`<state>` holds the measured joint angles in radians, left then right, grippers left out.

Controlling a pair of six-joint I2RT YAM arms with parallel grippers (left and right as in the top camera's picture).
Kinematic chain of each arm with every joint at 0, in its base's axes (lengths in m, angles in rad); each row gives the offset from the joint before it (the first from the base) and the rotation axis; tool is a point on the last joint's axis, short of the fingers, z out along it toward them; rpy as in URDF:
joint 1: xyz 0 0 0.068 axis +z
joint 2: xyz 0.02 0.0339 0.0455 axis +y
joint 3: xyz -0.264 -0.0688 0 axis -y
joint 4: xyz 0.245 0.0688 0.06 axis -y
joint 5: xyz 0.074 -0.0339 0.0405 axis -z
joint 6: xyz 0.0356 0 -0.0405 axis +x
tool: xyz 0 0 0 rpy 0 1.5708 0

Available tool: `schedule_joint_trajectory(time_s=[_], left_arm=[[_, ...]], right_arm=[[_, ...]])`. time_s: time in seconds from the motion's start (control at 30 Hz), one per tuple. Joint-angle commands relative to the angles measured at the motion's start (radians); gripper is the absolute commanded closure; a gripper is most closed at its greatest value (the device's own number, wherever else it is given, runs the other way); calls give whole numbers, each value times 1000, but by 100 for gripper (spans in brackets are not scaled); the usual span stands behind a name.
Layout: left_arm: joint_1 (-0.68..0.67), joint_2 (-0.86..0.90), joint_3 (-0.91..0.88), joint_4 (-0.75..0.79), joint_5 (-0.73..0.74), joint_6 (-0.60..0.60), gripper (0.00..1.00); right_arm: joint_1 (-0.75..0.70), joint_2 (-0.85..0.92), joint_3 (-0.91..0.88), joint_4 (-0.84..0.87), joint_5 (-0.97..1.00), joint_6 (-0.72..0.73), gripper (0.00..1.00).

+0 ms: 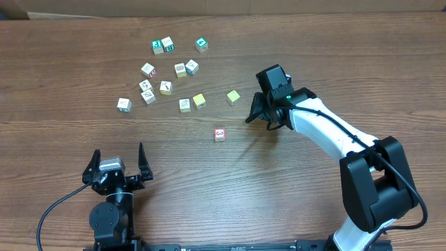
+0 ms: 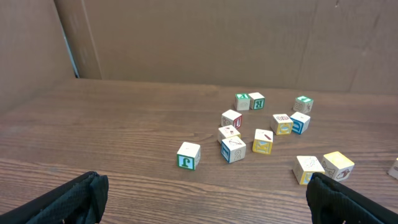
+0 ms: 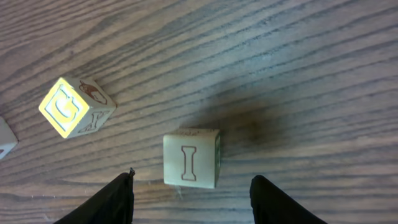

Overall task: Form a tower
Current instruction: 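Move the right gripper over the white I block near the yellow block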

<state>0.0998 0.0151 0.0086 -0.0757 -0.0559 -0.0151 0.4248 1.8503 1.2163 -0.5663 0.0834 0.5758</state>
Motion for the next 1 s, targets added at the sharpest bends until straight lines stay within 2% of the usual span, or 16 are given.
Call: schedule_joint_trajectory(time_s=[0.0, 0.1, 0.23, 0.43, 0.7, 0.97], left_arm=[[-2, -10, -3, 2, 1, 23, 0], [-2, -10, -3, 2, 1, 23, 1], [-2, -10, -3, 2, 1, 23, 0], [-2, -10, -3, 2, 1, 23, 1], [-2, -10, -3, 2, 1, 23, 0], [-2, -10, -3, 2, 1, 23, 0]], right_arm=[[0, 11, -24, 29, 13, -2, 43], [0, 17, -24, 51, 29, -2, 45], [0, 29, -24, 77, 48, -9, 51], [0, 72, -24, 113, 42, -8, 53], [0, 86, -24, 117, 38, -8, 66], [0, 86, -24, 109, 38, -8, 71]])
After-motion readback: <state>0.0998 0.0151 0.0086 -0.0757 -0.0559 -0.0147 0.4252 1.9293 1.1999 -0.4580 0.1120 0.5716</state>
